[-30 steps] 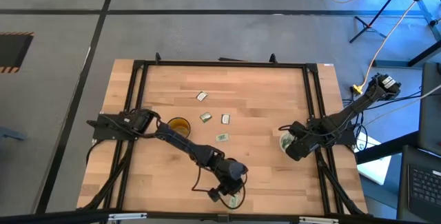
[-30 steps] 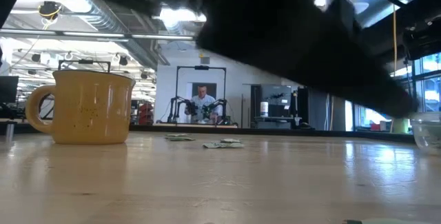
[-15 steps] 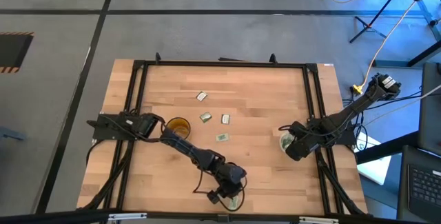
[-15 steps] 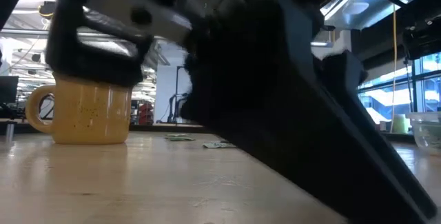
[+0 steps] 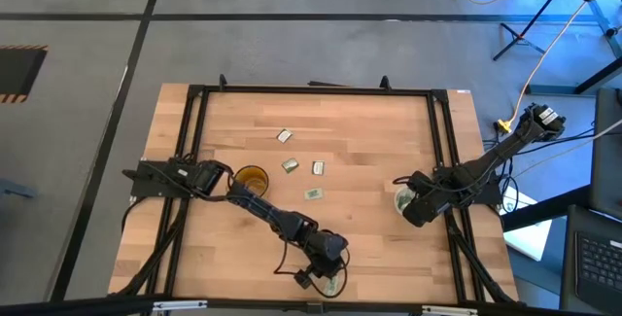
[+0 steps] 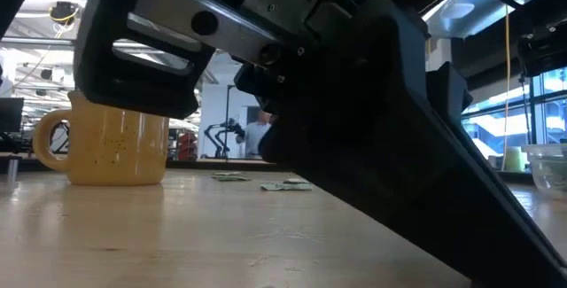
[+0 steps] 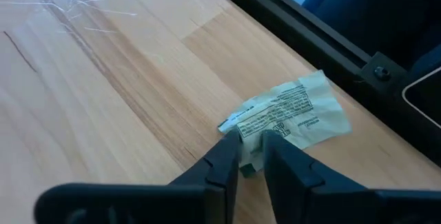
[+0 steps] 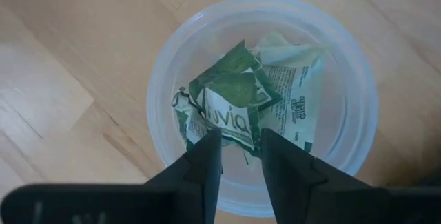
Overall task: Pick and place Stevia / Truvia into bins
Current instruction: Put the green stevia packet into the transparent container
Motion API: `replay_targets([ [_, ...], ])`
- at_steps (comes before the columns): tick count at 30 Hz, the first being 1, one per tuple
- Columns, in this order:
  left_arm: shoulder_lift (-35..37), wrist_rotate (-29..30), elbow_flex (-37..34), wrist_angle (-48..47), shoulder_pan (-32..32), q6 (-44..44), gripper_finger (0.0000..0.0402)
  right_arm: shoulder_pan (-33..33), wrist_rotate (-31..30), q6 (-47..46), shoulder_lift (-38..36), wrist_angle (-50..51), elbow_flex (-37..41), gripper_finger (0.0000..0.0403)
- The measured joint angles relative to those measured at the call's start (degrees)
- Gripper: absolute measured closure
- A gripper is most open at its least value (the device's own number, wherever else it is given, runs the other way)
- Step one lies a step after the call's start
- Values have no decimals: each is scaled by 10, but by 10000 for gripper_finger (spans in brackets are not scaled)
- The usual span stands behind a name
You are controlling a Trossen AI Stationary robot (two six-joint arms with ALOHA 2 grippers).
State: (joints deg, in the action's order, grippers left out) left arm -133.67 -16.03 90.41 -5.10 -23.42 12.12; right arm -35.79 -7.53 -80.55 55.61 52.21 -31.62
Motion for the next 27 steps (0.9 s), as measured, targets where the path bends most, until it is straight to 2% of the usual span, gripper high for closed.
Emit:
replay_targets([
  [9, 10, 8, -2, -6, 4, 0, 394, 0, -1, -15, 0, 6, -12, 298],
  [15, 52, 45, -7, -40, 17, 15, 389, 0, -28, 1, 0, 25, -55, 298],
  [17, 78, 87, -5, -52, 22, 32, 390, 0, -44, 1, 0, 36, -71, 298],
  [21, 104, 227, -5, -73, 28, 37, 395, 0, -92, 27, 0, 23, -84, 298],
  [27, 133, 466, -3, -57, 44, 37, 392, 0, -208, 212, 1, -125, -84, 298],
])
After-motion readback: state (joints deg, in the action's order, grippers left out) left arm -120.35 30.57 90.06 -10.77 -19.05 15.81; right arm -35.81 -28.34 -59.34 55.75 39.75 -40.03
